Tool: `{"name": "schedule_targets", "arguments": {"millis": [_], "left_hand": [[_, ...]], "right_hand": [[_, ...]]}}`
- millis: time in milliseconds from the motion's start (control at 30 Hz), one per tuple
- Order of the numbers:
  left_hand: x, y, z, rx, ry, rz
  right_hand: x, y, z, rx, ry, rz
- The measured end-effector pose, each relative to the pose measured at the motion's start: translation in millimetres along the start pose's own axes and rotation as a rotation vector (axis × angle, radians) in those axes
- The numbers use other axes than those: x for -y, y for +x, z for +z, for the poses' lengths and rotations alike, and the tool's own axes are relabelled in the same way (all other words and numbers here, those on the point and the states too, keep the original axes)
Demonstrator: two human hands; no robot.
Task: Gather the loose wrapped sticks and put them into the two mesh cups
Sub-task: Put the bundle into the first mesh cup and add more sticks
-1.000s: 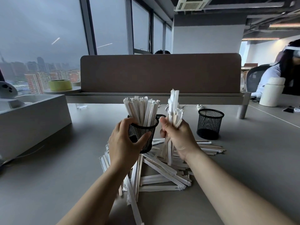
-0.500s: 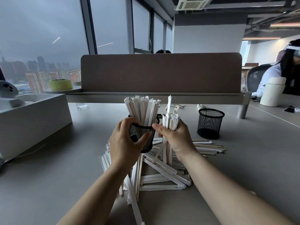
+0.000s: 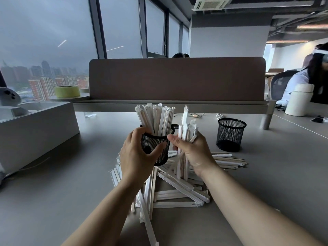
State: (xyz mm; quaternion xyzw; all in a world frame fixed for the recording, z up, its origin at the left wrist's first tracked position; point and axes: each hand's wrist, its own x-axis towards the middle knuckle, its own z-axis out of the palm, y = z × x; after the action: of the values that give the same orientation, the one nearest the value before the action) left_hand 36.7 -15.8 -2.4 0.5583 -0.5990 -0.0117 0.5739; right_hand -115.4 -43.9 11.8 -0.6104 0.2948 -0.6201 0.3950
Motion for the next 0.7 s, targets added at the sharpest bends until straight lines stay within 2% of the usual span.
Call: {"name": "schedule_targets", "arguments": {"millis": [100,400,567,700], "left_hand": [[0.1,0.0,0.2,-0.006,-0.001,0.004],[-0.9,0.5,-0.7,-0.002,-0.022,-0.009],[-2.4,0.5,-0.8,0.015,-0.034,-0.017],[-0.4,0.6,-0.5,0.037,-0.009,-0.034]], "right_hand": [[-3.6,-2.3,-1.8,0.041,-0.025,0.027],[2.9,1.5,4.2,-0.032,-0.046,-0.025],[-4.3,-0.2,0.4,-0.005,-0.033,-0.008],[6.1,7.6,1.4,-0.125,0.009,-0.02]]}}
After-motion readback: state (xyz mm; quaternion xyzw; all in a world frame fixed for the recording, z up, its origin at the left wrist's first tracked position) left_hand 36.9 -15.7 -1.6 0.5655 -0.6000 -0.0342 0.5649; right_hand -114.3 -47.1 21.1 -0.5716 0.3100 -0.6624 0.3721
